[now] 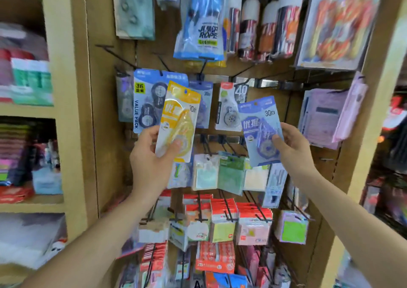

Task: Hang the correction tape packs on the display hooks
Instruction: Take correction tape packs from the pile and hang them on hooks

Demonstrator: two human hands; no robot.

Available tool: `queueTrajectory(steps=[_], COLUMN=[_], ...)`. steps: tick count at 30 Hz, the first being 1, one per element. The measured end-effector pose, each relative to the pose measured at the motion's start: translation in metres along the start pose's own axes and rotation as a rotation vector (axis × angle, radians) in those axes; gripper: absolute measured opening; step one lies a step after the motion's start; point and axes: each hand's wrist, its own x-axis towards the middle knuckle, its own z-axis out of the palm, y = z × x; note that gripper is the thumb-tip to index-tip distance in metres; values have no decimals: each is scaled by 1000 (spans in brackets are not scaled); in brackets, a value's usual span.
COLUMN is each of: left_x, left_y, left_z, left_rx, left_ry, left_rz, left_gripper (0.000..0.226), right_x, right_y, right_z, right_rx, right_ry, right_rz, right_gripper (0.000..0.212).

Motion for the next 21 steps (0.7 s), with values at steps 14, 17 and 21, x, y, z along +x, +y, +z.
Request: queueTrajectory(steps=[14, 17, 21], left_x=[50, 57, 62], left_y=[7, 4, 5], left_z=[40, 45, 48], left_rx=[-49, -40, -59], left_ry=[-86, -100, -106], left_rz=[-37, -45, -62], left_gripper=[27, 26, 25], right_x=[61, 60, 75], right_y=[42, 52, 36], right_z=[22, 24, 25], right_rx=[118, 87, 14], right_ry=[-24, -12, -24], right_rz=[135, 115, 51], right_gripper=[19, 12, 18])
